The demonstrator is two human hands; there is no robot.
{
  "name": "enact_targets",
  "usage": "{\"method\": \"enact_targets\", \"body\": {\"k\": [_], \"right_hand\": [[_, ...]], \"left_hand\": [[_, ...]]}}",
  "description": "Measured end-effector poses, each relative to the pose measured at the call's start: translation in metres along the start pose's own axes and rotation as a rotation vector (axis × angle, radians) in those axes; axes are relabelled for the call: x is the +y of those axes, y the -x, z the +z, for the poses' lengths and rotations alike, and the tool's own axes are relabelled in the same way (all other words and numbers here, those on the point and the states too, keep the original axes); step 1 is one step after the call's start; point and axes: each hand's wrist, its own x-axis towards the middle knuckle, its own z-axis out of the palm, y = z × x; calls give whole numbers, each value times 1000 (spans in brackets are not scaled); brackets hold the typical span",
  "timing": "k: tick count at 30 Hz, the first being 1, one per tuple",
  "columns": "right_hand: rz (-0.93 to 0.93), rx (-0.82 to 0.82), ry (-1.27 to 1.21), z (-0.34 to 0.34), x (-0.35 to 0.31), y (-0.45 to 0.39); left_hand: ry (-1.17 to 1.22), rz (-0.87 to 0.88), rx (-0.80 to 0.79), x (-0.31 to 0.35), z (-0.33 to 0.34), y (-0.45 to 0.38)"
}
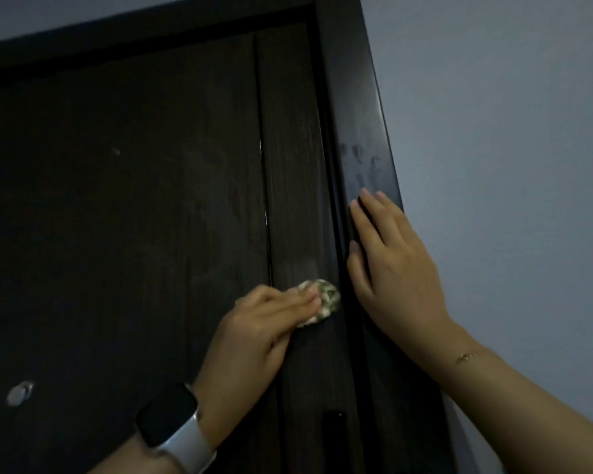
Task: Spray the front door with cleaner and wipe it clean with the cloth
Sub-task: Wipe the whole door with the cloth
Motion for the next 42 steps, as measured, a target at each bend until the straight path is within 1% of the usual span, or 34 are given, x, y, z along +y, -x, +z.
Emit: {"method": "enact_targets", "body": {"k": [2,5,8,10,12,16,19,22,24,26,29,34,36,39,42], "right_hand": [[-3,-4,7,1,1,2],[-5,-13,2,1,2,1],[-15,-6,2,1,2,2],[-20,0,4,0,2,2],[-22,3,12,1,3,2],[-17,-8,12,-2,2,7],[0,-32,4,-7,-3,28],[4,-79,-29,-15,-10,61],[-12,-120,-50,-21,-11,81],[-26,-148,-53,-25,-9,95],[-16,-163,-52,-27,-9,103],[-17,-174,-60,-28,-9,103],[-11,-181,-52,-28,-9,104],[-4,-184,-54,-28,-10,104],[-6,-182,-42,-29,-11,103]], "left_hand": [[-15,7,45,-7,-6,-19],[-109,-81,150,-42,-21,-92],[-144,-173,187,-72,-34,-163],[-174,-211,209,-77,-33,-179],[-184,-204,233,-70,-27,-167],[-114,-141,226,-37,-11,-98],[-42,-88,113,-5,0,-32],[31,-85,-9,20,14,37],[53,-102,-25,35,23,72],[76,-124,-2,46,28,89],[55,-122,25,45,25,71],[-3,-163,196,10,13,-47],[-3,-174,240,1,13,-77],[-7,-175,246,3,16,-73],[11,-112,149,12,20,-33]]}}
